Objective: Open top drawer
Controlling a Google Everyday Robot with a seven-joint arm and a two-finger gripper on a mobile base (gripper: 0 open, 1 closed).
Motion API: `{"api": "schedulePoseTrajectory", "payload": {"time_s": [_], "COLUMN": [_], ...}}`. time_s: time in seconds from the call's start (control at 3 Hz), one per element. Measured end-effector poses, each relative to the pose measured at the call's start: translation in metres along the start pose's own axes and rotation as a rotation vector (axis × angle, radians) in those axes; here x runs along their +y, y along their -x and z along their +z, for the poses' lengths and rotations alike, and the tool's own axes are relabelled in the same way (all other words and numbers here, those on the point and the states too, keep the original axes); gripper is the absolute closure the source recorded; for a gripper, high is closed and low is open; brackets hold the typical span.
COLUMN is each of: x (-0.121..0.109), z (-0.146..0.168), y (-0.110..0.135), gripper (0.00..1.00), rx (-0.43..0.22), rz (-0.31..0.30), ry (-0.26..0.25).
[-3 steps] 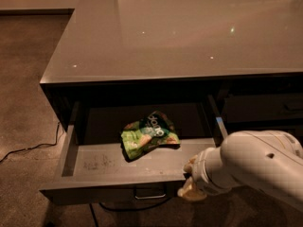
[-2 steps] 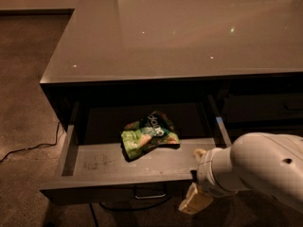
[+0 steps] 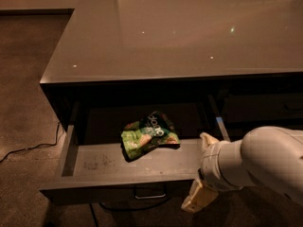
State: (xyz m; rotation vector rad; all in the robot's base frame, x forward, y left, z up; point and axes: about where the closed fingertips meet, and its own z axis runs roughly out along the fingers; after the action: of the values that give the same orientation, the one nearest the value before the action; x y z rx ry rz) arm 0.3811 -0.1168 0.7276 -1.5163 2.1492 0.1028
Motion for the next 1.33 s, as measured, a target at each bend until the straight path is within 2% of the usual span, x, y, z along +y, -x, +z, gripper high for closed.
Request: {"api": "schedulePoseTrajectory", "payload": {"time_s": [0.33, 1.33], "x": [-0.016, -0.055], "z": [0.009, 0.050], "y": [0.006, 0.024], "gripper": [0.17, 0.87], "rx": [-0.025, -0.024], "rz": [0.003, -0.008], "ry": [-0.010, 0.037]}}
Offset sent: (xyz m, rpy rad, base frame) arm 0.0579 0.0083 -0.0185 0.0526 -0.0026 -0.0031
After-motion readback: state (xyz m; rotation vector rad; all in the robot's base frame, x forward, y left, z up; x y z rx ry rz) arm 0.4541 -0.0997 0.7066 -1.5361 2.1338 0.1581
